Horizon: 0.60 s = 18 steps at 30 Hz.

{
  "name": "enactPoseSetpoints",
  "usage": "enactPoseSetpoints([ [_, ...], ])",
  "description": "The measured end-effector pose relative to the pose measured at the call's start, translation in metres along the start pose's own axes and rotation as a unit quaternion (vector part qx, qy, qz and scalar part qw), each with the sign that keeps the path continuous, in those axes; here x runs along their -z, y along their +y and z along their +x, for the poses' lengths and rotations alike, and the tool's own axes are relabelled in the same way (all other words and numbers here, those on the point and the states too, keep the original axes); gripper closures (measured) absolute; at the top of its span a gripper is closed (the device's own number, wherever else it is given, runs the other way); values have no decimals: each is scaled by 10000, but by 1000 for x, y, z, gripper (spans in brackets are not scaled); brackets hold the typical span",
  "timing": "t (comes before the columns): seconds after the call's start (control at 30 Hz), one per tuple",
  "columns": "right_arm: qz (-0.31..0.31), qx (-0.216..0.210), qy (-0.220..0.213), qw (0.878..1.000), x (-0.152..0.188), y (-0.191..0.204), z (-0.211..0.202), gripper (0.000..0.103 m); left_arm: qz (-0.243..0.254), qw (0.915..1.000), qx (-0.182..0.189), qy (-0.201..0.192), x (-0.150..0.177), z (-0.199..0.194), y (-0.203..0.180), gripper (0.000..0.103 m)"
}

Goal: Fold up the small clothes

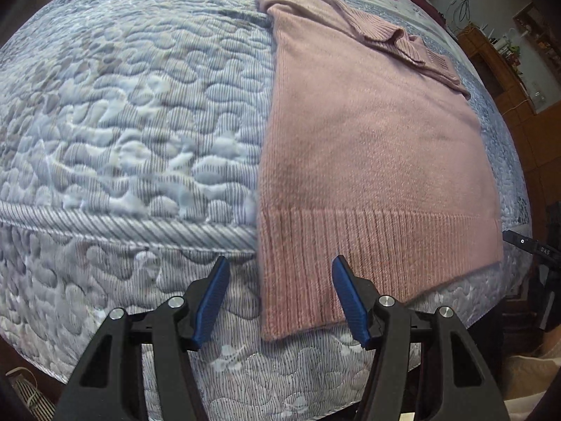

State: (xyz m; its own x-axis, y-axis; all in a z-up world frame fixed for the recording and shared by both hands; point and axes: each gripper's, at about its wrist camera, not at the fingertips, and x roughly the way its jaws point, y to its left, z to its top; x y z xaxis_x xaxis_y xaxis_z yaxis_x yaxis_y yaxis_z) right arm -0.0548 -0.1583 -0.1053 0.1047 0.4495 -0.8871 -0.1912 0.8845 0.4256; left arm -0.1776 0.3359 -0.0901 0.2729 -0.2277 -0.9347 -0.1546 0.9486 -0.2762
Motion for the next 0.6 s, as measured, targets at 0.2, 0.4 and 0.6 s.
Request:
enactPoseSetpoints([
  [0.2, 41, -23, 93, 9999, 13, 1, 8, 51, -21, 9998, 202, -27, 7, 2, -4, 40],
  [0.4, -4, -87, 59, 9999, 20, 9, 7, 51, -48, 9993, 355, 40, 12, 7, -11, 40],
  [0.6, 27, -148, 69, 9999, 24, 9, 11, 51, -78, 9988, 470, 115, 14, 10, -16, 42],
])
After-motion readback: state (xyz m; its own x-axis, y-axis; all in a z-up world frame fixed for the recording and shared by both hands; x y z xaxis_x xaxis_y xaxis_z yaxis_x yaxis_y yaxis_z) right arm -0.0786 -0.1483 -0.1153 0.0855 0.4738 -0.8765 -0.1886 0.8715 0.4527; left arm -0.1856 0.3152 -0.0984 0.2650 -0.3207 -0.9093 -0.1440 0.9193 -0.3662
